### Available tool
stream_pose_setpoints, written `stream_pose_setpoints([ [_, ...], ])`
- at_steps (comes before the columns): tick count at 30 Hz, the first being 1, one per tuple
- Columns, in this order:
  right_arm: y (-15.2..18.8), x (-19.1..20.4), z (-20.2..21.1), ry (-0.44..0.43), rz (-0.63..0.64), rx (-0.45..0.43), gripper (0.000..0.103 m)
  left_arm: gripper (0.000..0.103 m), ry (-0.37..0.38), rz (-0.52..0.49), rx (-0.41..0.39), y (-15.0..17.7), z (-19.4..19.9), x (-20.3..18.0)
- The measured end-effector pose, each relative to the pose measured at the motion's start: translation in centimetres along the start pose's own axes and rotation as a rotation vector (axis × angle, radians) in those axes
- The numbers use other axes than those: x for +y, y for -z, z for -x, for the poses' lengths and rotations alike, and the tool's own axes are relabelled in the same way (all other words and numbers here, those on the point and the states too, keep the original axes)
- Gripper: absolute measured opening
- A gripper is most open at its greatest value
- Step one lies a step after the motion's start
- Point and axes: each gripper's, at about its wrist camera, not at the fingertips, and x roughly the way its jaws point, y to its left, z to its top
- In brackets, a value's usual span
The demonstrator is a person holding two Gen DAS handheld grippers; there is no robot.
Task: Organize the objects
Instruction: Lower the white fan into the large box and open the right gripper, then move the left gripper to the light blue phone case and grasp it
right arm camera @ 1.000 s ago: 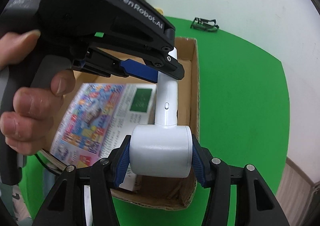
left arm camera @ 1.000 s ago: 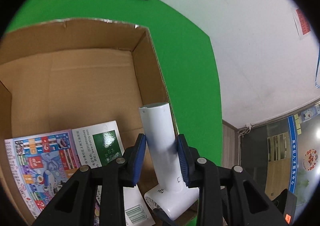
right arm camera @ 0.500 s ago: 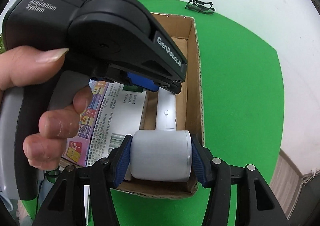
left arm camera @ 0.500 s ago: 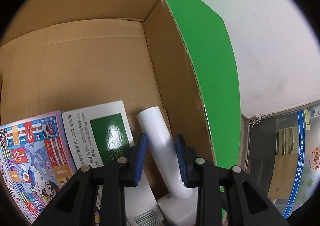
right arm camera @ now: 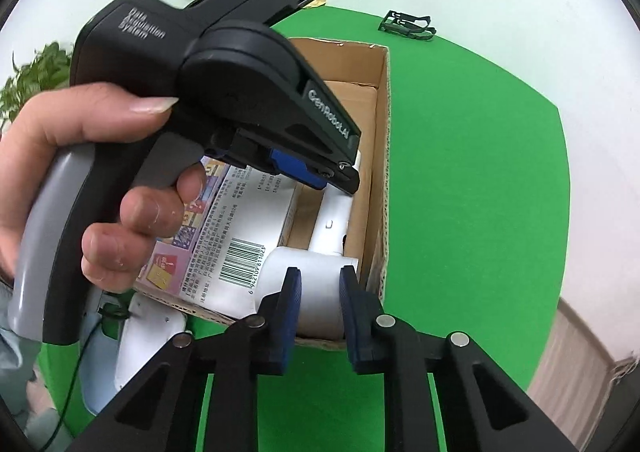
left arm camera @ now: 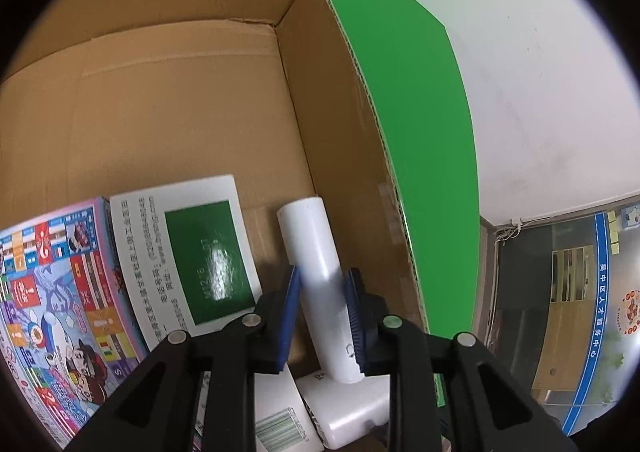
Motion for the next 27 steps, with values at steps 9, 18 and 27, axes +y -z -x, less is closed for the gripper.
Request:
stream_pose_setpoints([
  [9,3.3,-0.7,4.6,0.024,-0.101,-0.289,0.102,0.032,-0.101,-0.14,-0.166,3.0,4.6,-2.0],
  [18,8.6,2.8,10.6,0.027,-0.045,-0.483,0.103,0.086,-0.438,-0.388,-0.903,18.2,21.6,-4.7],
  [27,10.5,8.4,18.4,0.003,-0.016,-0.523,0.103,0.088,-0.607,-0.244,-0.966,29.2,23.4,-2.2],
])
